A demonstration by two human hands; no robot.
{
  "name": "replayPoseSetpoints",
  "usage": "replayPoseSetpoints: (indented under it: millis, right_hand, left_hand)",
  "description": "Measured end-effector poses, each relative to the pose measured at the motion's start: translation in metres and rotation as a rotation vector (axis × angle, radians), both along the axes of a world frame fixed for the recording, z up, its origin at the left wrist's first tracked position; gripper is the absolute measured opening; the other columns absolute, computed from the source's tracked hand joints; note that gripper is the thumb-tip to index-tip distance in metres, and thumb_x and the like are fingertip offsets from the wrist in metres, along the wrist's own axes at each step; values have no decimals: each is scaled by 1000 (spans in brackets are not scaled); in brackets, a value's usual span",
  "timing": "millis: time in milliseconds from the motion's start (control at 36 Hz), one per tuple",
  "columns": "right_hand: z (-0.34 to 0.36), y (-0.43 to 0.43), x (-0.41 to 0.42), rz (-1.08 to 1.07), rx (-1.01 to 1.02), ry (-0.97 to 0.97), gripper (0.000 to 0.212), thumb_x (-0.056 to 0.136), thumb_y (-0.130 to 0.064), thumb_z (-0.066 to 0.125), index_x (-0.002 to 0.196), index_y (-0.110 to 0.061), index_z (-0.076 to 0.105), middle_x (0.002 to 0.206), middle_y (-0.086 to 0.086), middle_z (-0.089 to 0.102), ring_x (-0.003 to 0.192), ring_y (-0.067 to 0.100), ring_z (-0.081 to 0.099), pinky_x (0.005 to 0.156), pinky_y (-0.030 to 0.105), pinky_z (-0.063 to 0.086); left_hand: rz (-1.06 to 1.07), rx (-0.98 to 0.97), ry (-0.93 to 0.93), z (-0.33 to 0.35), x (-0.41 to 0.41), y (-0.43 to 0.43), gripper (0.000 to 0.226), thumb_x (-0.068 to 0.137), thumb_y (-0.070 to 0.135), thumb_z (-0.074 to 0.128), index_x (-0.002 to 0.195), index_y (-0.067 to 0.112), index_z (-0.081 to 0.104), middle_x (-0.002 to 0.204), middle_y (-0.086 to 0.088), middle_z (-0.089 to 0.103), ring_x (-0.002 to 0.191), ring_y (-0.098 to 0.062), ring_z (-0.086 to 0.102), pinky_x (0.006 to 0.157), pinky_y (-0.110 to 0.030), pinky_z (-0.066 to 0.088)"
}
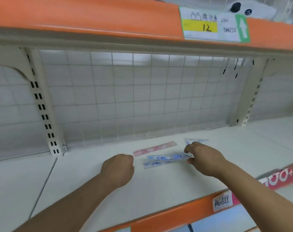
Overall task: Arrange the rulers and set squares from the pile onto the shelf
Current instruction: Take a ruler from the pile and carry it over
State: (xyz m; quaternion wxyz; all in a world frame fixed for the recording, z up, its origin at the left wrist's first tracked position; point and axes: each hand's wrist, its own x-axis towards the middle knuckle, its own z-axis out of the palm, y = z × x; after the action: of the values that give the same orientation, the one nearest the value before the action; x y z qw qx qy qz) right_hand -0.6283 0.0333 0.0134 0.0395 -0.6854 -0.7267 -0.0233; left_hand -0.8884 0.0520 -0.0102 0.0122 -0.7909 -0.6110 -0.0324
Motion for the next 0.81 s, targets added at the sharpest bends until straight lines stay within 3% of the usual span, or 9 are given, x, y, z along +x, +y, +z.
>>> replayPoseSetpoints:
  millis: [222, 361, 528, 806]
  right_hand:
    - [-7, 52, 15, 225, -35, 9, 31, 94, -31, 51, 125, -25, 51, 120, -3, 50, 107, 18, 54, 82, 30, 46]
    - [-19, 71, 23, 341, -88, -3, 28, 93, -29, 51, 120, -24, 54, 119, -2, 49, 107, 18, 54, 74, 26, 38]
    - [-28, 81, 25, 413, -143, 22, 27, 91, -34, 52, 116, -25, 56, 121, -2, 49, 106, 17, 55, 82, 29, 45]
    - [-29, 88, 29, 466, -164, 31, 30, 91, -40, 53, 118, -26, 58, 120, -2, 51, 107, 16, 54, 87, 30, 46]
  left_hand:
    - [214, 10, -32, -5, 17, -4, 24, 98, 26, 38, 102, 16, 59, 105, 0, 63, 99, -19, 59, 78, -29, 46]
    - [335, 10, -46, -9, 30, -18, 23, 95, 24, 38, 102, 16, 59, 108, -1, 62, 103, -20, 57, 76, -27, 43]
    - [419, 16, -46, -11, 43, -33, 14, 93, 23, 40, 91, 21, 53, 106, -1, 62, 101, -21, 57, 72, -25, 39]
    - [476, 54, -3, -11, 51, -37, 23, 94, 25, 40, 102, 17, 59, 108, 0, 62, 102, -21, 57, 70, -26, 38]
